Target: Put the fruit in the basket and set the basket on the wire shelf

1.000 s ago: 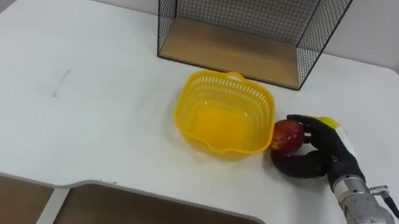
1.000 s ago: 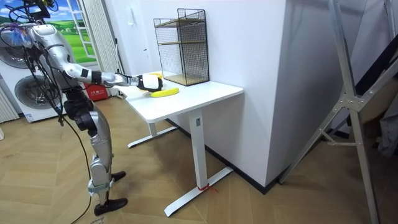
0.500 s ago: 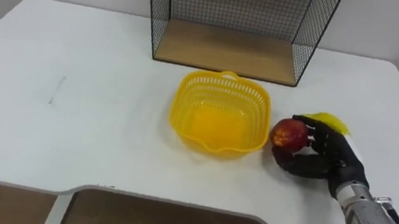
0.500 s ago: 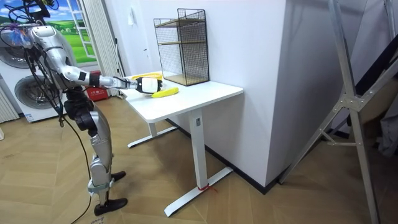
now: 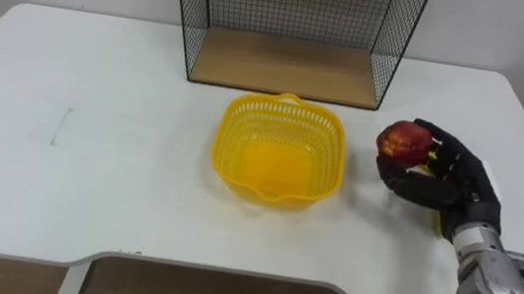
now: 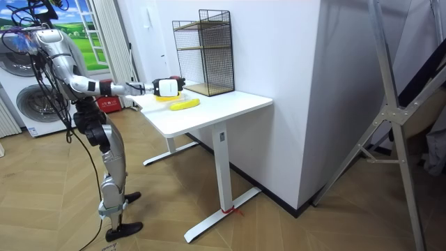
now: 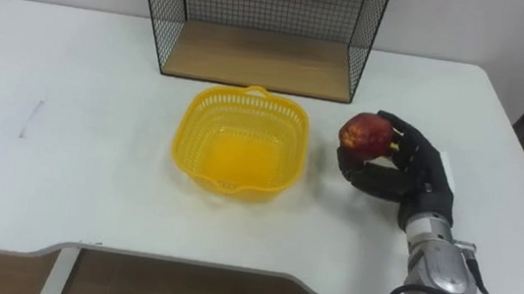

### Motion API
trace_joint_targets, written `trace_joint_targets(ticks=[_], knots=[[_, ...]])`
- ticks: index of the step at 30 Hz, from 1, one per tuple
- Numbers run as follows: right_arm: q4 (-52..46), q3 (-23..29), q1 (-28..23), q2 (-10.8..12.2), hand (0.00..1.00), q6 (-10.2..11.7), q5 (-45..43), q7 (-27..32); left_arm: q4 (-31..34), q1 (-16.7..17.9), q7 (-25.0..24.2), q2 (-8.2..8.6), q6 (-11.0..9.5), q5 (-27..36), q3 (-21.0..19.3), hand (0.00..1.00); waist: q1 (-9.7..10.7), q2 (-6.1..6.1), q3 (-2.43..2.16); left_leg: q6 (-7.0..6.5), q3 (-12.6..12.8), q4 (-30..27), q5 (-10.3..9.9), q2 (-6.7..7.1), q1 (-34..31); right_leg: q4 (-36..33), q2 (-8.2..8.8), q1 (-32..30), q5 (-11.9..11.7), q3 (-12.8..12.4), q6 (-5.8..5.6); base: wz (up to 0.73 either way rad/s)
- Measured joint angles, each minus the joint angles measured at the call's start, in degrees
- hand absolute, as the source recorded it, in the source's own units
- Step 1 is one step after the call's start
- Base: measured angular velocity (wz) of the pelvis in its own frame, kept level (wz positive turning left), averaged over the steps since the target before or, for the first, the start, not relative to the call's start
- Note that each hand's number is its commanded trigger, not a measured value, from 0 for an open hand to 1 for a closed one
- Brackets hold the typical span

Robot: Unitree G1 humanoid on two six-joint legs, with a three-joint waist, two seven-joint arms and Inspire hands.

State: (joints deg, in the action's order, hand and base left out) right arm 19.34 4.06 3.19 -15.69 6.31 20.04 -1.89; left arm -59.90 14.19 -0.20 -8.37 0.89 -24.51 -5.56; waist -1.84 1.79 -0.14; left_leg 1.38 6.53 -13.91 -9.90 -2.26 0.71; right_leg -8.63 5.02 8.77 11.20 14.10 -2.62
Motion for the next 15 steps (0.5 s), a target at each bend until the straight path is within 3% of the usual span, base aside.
trace_joint_targets(ticks=[10,15], knots=[[-9.0,-0.7,0.1,0.0,1.0,0.0,-0.8,1.1,-0.3,-0.2,0.0,0.02,0.1,0.0,0.1,0.0,-0.4,0.22,0.1,0.03,0.5,0.2,0.0,-0.02,-1.0,-0.1,0.01,-1.3,0.0,-0.8,0.0,-0.02],[-11.8,-0.8,0.3,0.0,1.0,0.0,-9.4,1.9,-0.3,-0.9,0.0,0.0,0.0,0.1,0.1,0.0,-2.1,0.93,0.47,0.03,0.9,0.3,0.0,-0.15,-1.1,-0.5,0.0,-2.0,0.0,-1.0,0.03,-0.05]])
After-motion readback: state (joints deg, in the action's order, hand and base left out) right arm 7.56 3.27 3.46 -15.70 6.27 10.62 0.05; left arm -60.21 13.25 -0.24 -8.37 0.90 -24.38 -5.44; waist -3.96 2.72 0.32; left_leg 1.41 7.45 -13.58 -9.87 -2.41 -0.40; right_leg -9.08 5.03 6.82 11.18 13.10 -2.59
